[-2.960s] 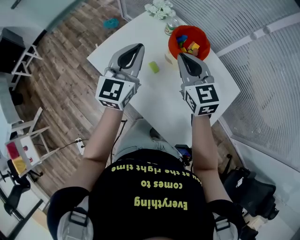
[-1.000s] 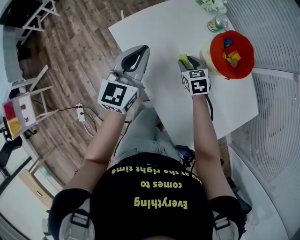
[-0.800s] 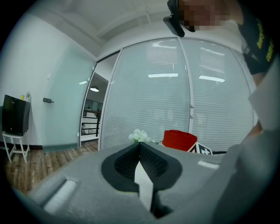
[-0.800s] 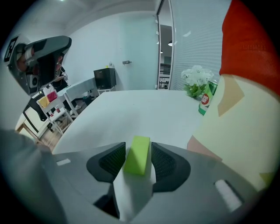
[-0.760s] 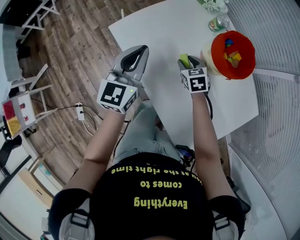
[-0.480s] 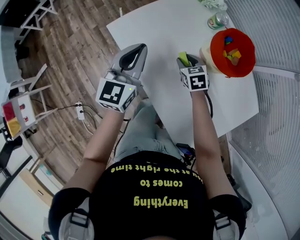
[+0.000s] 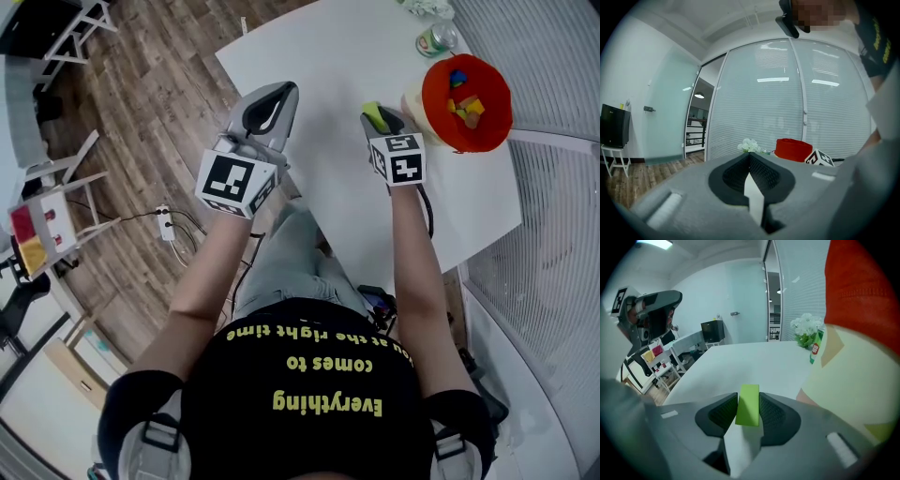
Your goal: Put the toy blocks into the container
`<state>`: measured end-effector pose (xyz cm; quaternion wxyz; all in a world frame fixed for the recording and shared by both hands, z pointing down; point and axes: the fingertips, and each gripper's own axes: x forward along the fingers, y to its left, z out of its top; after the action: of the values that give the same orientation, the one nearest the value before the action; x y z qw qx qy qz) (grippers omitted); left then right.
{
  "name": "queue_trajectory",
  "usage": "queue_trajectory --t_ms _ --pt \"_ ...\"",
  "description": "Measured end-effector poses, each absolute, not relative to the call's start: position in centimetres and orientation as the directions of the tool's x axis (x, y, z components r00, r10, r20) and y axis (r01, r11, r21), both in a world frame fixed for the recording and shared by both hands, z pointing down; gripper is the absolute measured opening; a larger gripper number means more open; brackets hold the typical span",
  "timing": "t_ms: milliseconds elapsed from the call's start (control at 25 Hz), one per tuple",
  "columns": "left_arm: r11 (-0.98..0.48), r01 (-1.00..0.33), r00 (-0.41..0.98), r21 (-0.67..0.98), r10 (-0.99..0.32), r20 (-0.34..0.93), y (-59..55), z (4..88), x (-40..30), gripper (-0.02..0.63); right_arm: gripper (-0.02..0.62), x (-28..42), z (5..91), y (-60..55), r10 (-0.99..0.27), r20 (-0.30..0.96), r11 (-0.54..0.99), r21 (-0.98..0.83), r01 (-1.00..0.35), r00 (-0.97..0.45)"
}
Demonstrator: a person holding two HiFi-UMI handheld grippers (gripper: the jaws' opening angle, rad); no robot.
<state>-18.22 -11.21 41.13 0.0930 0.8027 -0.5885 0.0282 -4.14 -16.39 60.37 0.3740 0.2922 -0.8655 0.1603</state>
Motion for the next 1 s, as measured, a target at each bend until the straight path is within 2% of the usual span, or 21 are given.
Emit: queue_trajectory --t_ms 480,1000 --pt "-0.339 -0.937 0.347 0.084 -0.931 0.110 -12.2 37.8 -17.0 0.000 0.150 -4.6 51.7 -16.0 -0.477 0.565 0.783 -0.076 -0.618 -0.673" --pt "-0.451 -0.891 0.454 0.047 -0.889 0.066 -13.5 34.6 -12.3 0.000 0.150 -1.7 41.8 -16.2 -0.601 0.385 0.746 -0.044 -0.664 -0.701"
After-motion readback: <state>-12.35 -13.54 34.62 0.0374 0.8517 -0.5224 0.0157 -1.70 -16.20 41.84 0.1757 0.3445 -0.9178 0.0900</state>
